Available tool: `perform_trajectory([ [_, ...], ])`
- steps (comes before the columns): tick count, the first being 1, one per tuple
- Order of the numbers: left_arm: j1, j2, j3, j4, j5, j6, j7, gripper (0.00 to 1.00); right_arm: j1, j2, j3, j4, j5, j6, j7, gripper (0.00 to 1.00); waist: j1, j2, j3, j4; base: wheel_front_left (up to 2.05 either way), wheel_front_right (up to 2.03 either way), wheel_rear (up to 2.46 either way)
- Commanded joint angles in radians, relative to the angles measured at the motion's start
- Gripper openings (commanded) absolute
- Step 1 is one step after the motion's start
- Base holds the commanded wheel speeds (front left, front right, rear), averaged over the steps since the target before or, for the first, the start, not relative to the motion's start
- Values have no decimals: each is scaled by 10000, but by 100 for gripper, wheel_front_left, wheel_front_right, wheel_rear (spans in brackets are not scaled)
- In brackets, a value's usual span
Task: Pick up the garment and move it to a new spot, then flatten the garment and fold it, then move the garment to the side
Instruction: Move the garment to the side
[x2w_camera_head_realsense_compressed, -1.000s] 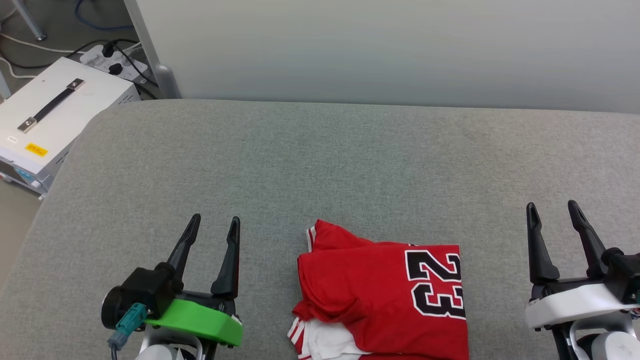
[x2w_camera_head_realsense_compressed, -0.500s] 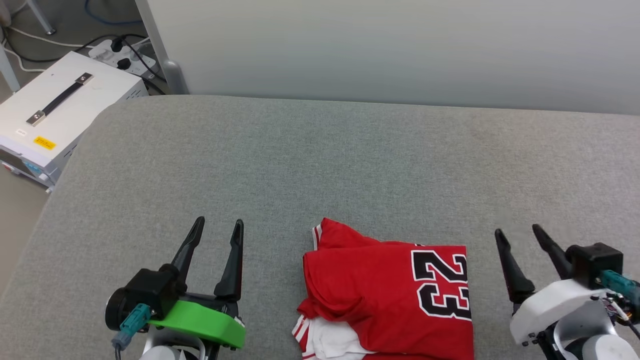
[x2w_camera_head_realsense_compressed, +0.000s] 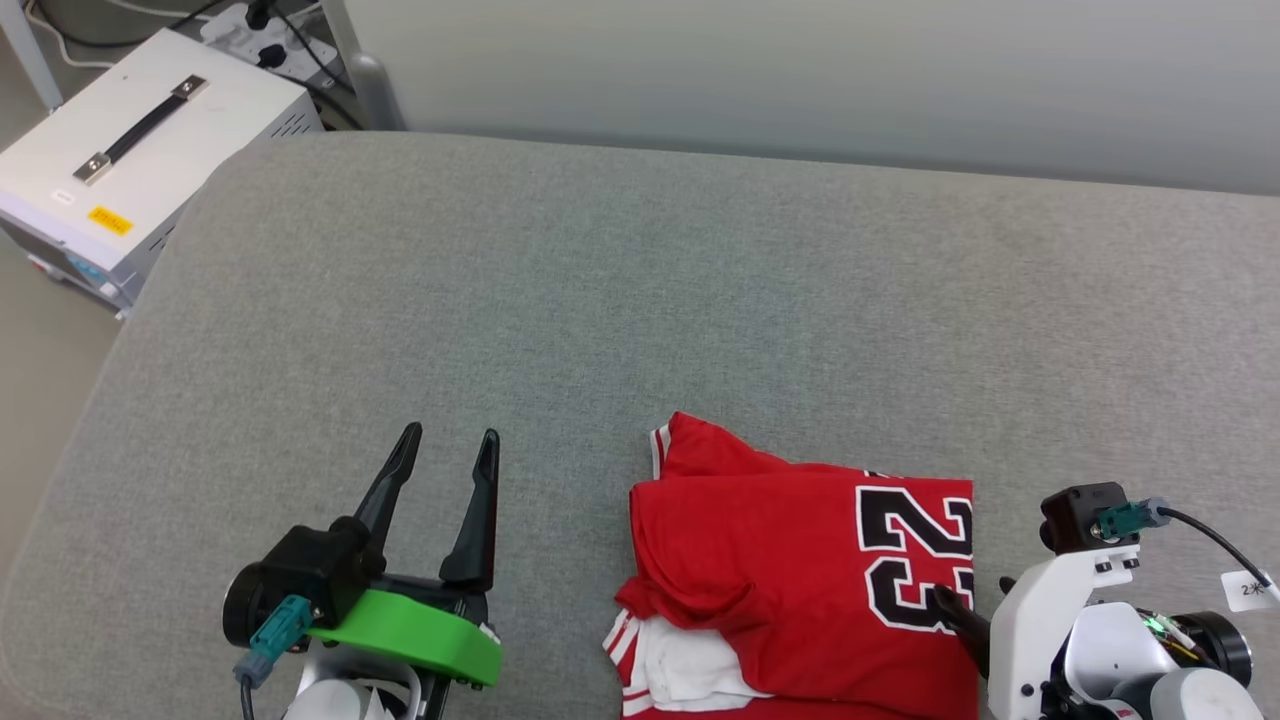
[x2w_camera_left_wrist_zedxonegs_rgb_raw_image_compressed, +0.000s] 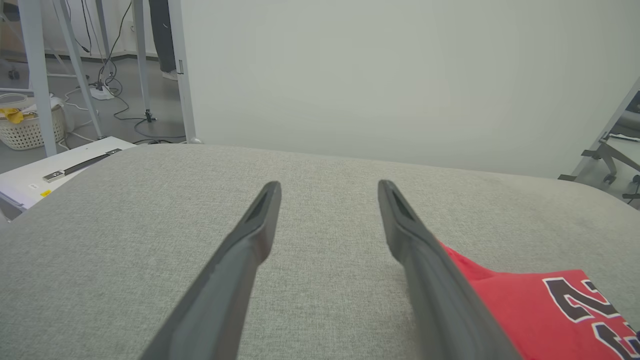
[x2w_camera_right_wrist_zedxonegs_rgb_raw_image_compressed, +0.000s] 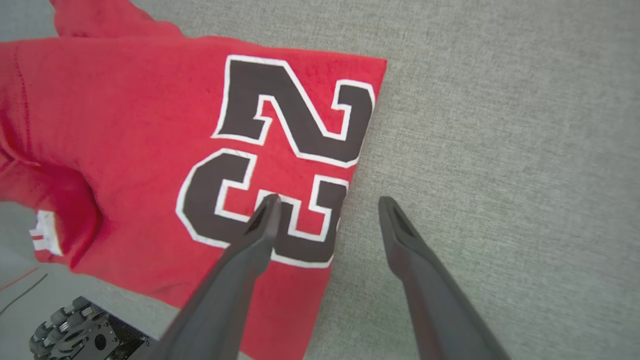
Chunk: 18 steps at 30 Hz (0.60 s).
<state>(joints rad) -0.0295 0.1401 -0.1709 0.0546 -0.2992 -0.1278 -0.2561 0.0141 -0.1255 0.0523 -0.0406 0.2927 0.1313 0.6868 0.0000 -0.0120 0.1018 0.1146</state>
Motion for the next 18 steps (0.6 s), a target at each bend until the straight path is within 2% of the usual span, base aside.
perform_trajectory([
  [1, -232, -42, -10, 7, -68, -29, -57, 100, 12, 145, -117, 20, 43, -6, 204, 100, 0, 120, 237, 206, 0, 0, 0],
  [6, -393, -51, -37, -4, -66, -29, -57, 100, -115, 371, -349, 477, -295, -6, 824, 100, 0, 120, 524, 403, 0, 0, 0],
  [11, -546, -54, -47, -4, -64, -29, -57, 100, -218, 540, 61, 1323, -197, -6, 974, 100, 0, 120, 763, 531, 0, 0, 0],
  [12, -572, -49, -45, 7, -61, -29, -57, 100, -265, 501, 380, 1711, -184, -6, 875, 30, 0, 120, 790, 528, 0, 0, 0],
  [13, -575, -42, -54, 19, -62, -29, -57, 100, -290, 456, 463, 1794, -202, -6, 797, 0, 0, 120, 783, 519, 0, 0, 0],
  [18, -566, 1, -122, 93, -89, -29, -57, 100, -620, 172, 721, 1876, -266, -6, 28, 0, 0, 120, 646, 343, 0, 0, 0],
])
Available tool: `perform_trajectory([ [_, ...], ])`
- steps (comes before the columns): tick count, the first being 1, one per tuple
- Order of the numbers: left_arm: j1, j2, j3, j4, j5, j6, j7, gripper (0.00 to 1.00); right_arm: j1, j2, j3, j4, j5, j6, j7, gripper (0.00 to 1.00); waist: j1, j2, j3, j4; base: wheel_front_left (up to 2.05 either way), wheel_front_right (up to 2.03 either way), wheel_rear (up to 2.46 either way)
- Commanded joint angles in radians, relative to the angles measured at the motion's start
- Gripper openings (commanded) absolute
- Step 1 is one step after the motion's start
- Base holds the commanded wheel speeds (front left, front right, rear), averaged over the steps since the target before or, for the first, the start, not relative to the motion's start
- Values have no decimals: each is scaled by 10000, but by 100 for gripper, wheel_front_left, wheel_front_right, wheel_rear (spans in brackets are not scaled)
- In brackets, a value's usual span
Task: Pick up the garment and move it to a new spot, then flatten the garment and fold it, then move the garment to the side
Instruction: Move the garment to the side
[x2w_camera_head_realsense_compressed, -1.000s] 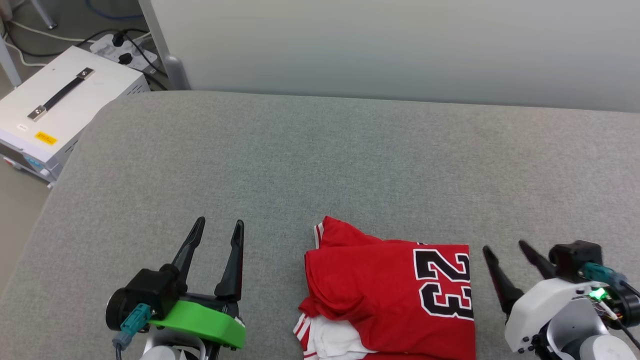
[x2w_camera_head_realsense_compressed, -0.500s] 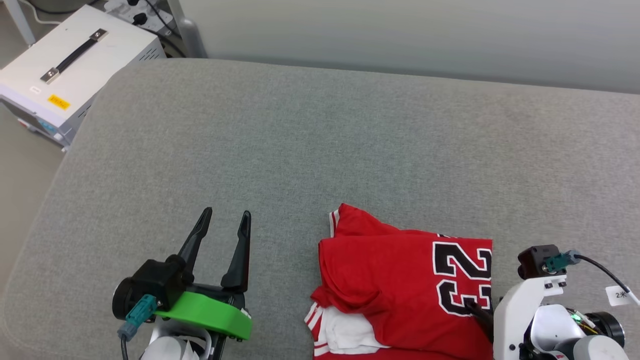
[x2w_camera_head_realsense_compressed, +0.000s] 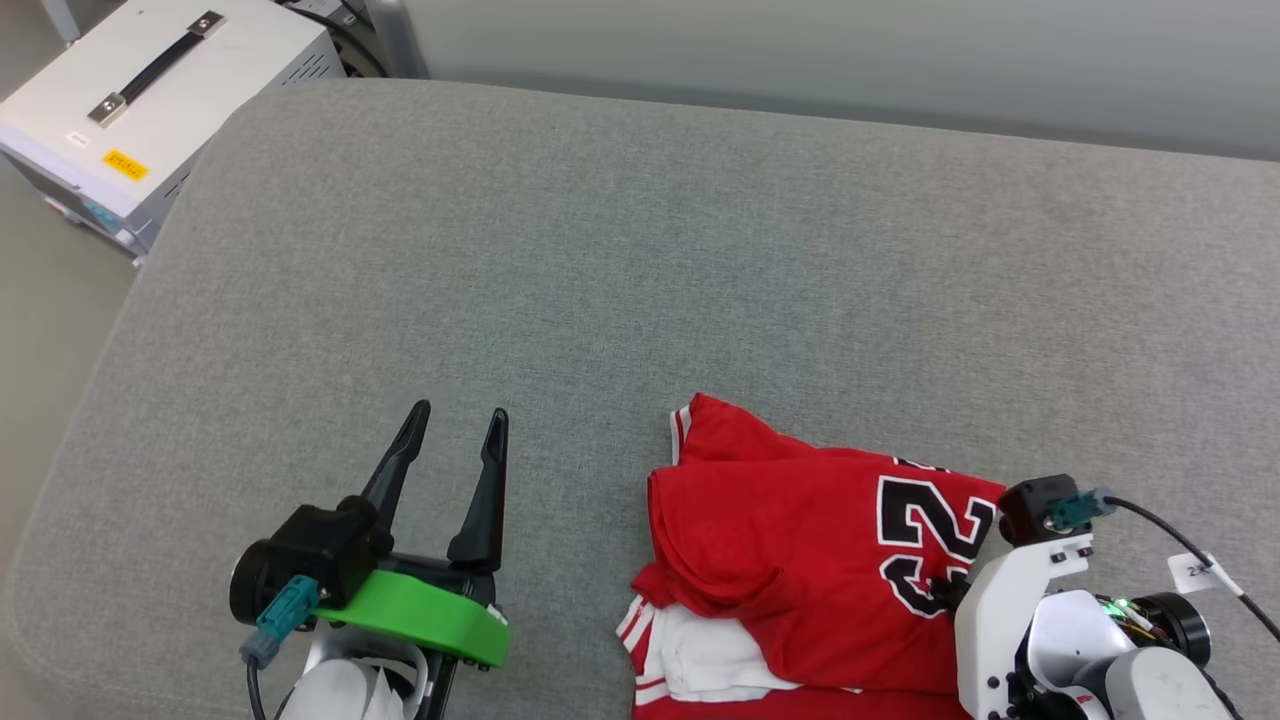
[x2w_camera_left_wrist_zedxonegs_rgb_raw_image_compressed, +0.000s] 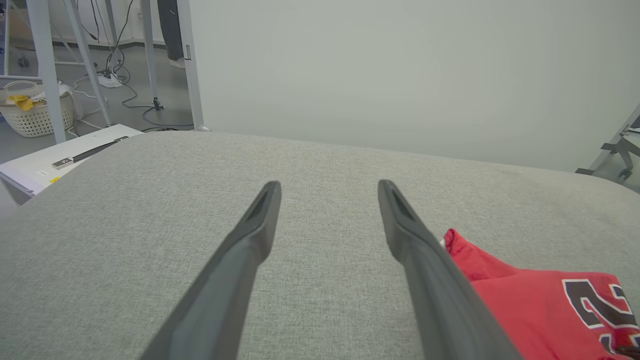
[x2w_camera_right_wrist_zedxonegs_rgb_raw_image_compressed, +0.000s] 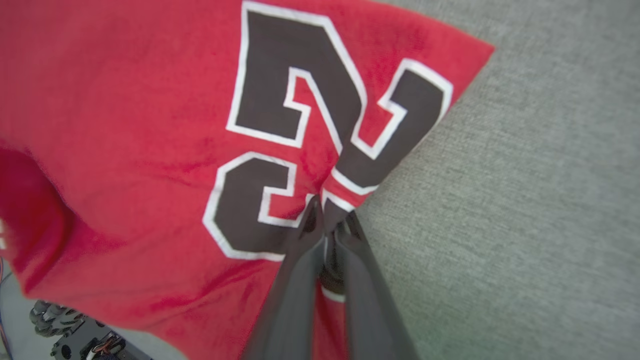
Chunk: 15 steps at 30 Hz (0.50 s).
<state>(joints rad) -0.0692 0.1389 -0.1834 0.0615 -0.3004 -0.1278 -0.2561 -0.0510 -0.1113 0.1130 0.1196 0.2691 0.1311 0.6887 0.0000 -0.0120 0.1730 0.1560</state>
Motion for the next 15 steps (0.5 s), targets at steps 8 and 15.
perform_trajectory([
  [8, -42, 75, -140, -4, -119, -29, -57, 100, -577, -1282, 759, -668, -891, -4, -709, 0, 0, 120, -320, -775, 0, 0, 0],
  [15, -33, 95, -449, -240, -113, -29, -57, 100, -1233, -3239, 1693, -1788, -1734, -4, -365, 0, 0, 120, -165, -1971, 0, 0, 0],
])
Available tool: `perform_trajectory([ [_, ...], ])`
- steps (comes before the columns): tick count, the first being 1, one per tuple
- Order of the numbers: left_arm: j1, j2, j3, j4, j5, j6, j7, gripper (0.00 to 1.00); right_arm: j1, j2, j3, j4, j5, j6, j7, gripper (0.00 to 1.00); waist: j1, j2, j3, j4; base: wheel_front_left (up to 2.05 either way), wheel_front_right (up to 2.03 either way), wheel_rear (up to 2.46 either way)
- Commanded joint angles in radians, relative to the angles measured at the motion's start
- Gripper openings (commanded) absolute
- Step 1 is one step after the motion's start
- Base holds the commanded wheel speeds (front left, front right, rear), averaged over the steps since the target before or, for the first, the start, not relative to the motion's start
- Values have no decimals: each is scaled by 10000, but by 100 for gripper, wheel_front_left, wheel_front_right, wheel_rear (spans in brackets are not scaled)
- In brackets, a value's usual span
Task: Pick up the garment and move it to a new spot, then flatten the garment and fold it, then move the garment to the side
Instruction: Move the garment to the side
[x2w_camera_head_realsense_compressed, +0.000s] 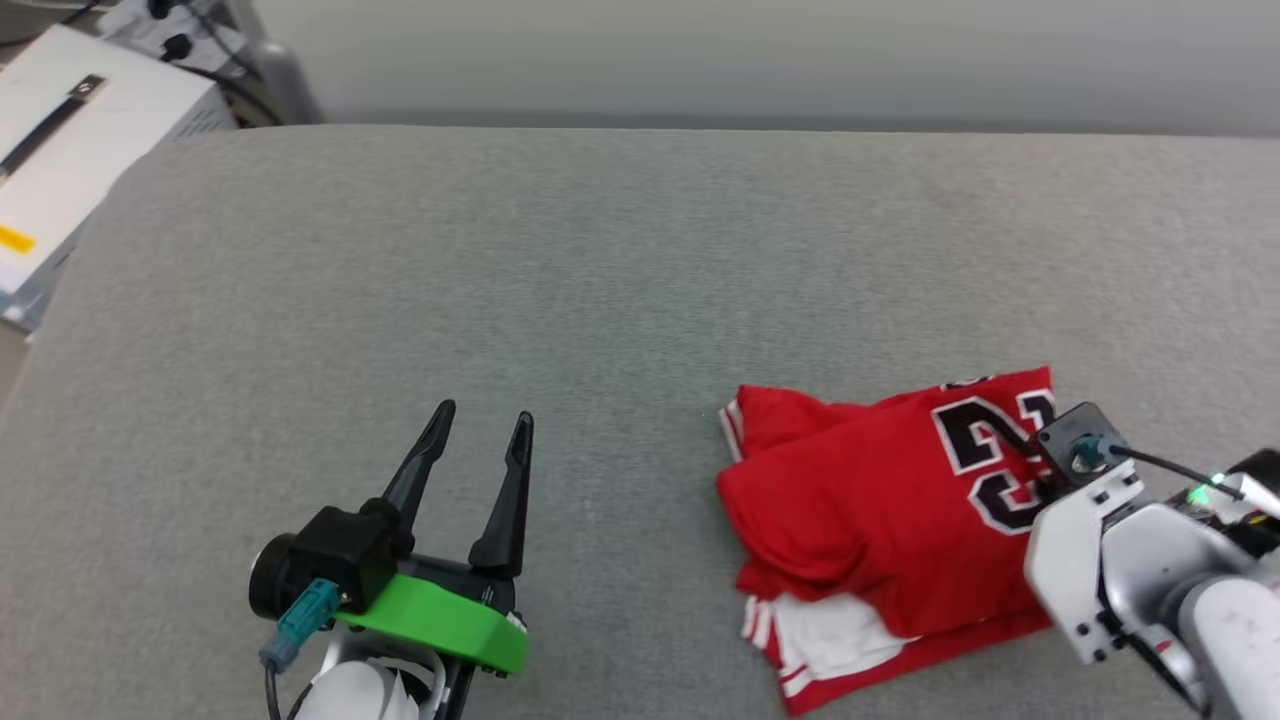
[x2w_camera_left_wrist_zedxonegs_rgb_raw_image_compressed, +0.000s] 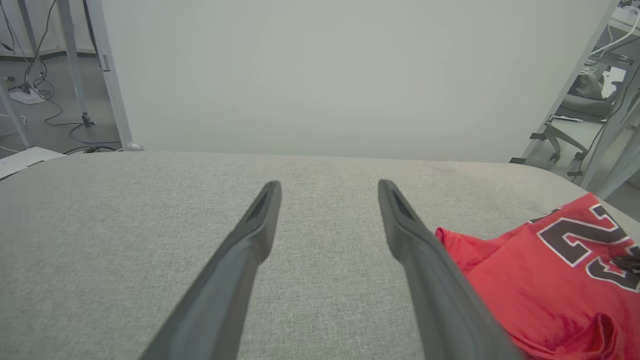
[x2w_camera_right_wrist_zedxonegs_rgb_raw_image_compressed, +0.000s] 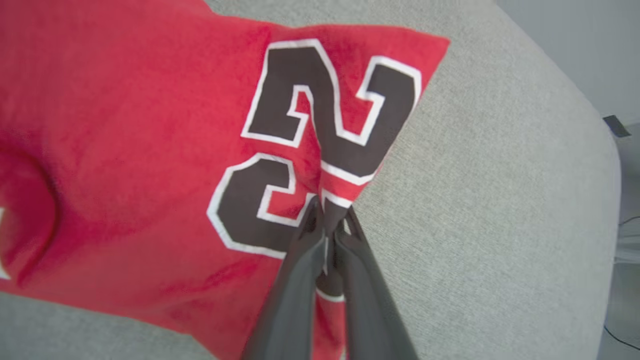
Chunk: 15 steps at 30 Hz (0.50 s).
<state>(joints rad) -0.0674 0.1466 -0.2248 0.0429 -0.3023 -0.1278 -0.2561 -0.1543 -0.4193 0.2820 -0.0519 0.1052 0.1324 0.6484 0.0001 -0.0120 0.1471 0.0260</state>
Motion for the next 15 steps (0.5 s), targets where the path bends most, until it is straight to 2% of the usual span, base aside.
perform_trajectory([
  [1, -75, 35, -99, -96, -81, -29, -57, 100, -309, -419, 113, -171, -155, -17, 99, 0, -1, 120, 152, -851, 0, 0, 0],
  [8, -471, 273, -861, -338, 123, -29, -57, 100, -1133, -2068, 415, -198, -224, -17, 199, 0, -1, 120, 844, -2267, 0, 0, 0],
  [15, -1113, 695, -1555, -644, 277, -29, -57, 100, -2008, -2952, 6, 1030, -288, -17, -669, 0, -1, 120, 1931, -3365, 0, 0, 0],
])
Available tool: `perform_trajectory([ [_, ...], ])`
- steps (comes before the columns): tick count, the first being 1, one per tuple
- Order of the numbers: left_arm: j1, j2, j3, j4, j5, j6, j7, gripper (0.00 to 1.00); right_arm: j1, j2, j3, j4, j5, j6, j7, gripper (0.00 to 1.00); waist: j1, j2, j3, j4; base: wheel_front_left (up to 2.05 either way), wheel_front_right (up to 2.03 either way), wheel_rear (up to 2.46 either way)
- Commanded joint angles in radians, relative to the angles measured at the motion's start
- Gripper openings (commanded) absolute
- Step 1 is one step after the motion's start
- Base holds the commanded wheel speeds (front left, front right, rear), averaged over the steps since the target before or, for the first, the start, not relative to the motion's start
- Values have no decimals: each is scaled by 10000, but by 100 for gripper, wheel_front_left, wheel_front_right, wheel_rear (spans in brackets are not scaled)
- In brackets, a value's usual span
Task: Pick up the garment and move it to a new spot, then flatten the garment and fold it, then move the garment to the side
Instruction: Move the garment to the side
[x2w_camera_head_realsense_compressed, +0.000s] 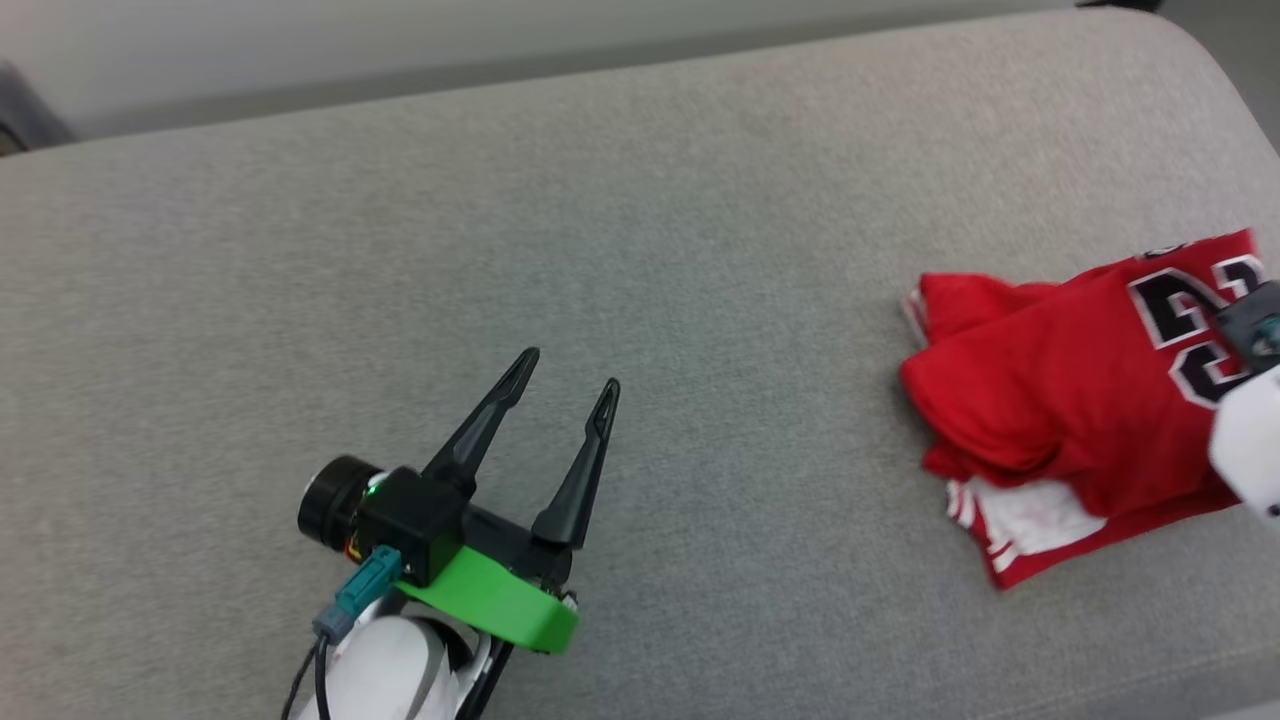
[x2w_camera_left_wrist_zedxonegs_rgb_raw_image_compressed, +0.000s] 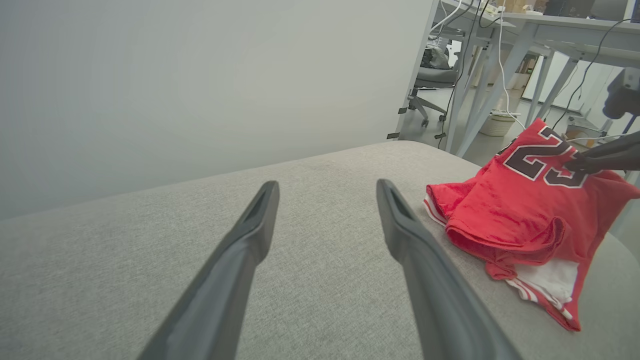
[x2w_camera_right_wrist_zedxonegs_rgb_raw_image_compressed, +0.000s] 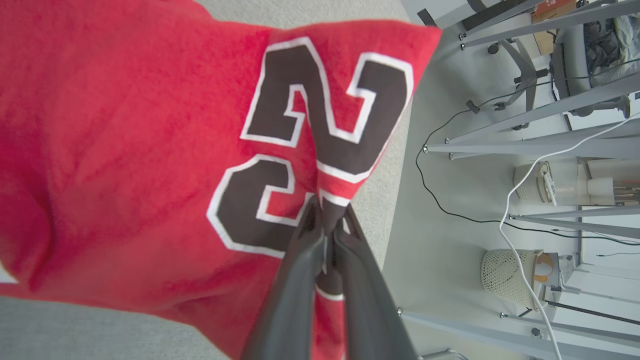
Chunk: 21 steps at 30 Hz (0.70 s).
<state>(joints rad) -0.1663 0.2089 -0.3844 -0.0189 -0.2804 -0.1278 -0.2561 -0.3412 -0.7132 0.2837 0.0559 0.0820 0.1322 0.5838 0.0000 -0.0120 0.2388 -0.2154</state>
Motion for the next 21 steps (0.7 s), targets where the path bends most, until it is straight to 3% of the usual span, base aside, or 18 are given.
perform_trajectory([
  [1, -260, 162, -55, -99, 85, -29, -57, 100, -303, -131, -111, 296, -50, -15, -255, 0, 0, 120, 1209, -1063, 0, 0, 0],
  [10, -1231, 891, -390, -932, 282, -29, -57, 100, -1562, -97, -1798, 3383, -463, -15, -2244, 0, 0, 120, 2748, -1310, 0, 0, 0],
  [21, -1692, 1360, -223, -2222, 364, 63, 136, 100, -2634, 64, -4383, 6279, -1437, -15, -4310, 0, 0, 120, 3847, -547, 0, 0, 0],
])
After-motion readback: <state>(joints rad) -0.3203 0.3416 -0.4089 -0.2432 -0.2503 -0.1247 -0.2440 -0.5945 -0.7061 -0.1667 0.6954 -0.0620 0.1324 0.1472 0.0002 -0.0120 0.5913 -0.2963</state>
